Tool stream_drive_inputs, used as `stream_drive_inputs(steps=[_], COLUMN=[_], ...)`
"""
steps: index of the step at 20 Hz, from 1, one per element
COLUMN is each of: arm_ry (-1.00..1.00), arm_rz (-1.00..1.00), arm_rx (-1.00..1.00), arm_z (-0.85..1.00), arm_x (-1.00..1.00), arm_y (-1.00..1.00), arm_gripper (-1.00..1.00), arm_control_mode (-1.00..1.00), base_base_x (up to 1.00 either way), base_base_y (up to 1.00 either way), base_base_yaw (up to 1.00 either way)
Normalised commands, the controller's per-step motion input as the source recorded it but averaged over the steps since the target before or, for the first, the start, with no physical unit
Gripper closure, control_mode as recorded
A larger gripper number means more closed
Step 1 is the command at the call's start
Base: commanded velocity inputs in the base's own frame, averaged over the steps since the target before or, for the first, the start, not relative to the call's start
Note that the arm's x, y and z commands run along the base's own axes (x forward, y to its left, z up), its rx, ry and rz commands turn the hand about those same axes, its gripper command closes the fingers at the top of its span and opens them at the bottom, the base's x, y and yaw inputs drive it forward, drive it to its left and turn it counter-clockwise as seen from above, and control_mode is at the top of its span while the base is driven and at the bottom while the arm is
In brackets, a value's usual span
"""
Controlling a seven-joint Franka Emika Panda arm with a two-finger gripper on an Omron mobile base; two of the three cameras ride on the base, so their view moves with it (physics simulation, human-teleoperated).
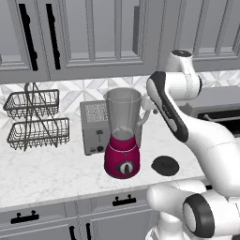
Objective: Close the lid blender by securely placing the lid on top.
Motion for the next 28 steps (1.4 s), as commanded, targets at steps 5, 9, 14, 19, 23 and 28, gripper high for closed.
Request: stream_drive_inputs(steps=[5,9,14,19,23,28], arm_ry=[-0.09,0.06,0.01,0.16,0.15,0.03], arm_rz=[0.0,0.0,-0.02,0.0,0.0,0.0], arm_rx=[0.0,0.04,0.06,0.0,0.0,0.0], arm_z=[-0.16,-0.77,-0.41,-0.39,-0.34,-0.31], arm_x=[-0.52,-0.52,-0.3,0.07,0.19,0.22], arm_y=[0.0,-0.05,-0.37,-0.22,-0.11,0.0], arm_gripper=[-1.0,-1.0,-1.0,-1.0,-1.0,-1.0], arm_control_mode=[-1.0,-1.0,-1.0,-1.0,-1.0,-1.0], base_base_x=[0.0,0.0,0.0,0.0,0.0,0.0], base_base_y=[0.0,0.0,0.0,0.0,0.0,0.0], base_base_yaw=[0.0,0.0,0.0,0.0,0.0,0.0])
